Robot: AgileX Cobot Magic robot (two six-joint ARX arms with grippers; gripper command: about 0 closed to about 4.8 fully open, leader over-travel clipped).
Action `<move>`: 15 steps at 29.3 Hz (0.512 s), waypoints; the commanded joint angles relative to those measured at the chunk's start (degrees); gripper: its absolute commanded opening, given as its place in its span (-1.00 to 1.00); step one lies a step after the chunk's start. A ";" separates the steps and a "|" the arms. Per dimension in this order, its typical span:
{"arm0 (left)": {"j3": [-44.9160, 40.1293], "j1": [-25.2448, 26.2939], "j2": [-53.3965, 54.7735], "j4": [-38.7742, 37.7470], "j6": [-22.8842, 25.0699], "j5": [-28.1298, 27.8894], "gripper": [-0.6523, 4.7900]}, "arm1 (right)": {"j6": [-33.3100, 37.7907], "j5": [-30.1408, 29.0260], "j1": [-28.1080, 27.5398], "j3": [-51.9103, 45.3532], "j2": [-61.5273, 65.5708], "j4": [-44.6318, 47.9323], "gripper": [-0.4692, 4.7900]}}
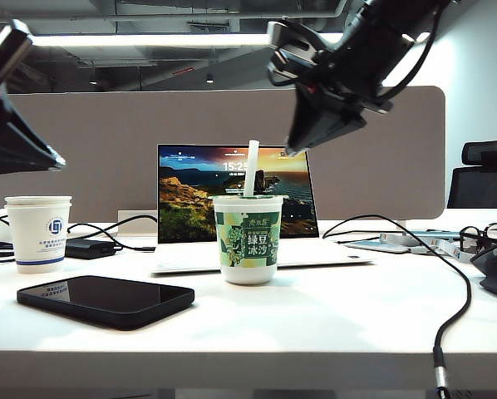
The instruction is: Pick up the black phone, pick up the charger plug, insert the charger plug into the phone's charging port, and finally place the connected phone back on the desk.
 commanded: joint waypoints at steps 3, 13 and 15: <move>7.32 0.00 10.36 0.61 4.07 -0.70 -0.78 | 0.28 1.05 -2.45 -1.29 -0.26 2.47 -0.84; 21.51 -0.04 32.63 1.73 5.14 8.79 -0.78 | 0.28 0.70 -4.22 -8.24 -0.26 8.70 -0.84; 23.82 -0.44 35.74 1.88 5.14 9.46 -0.78 | 0.28 0.92 -4.31 -9.33 -0.26 9.94 -0.84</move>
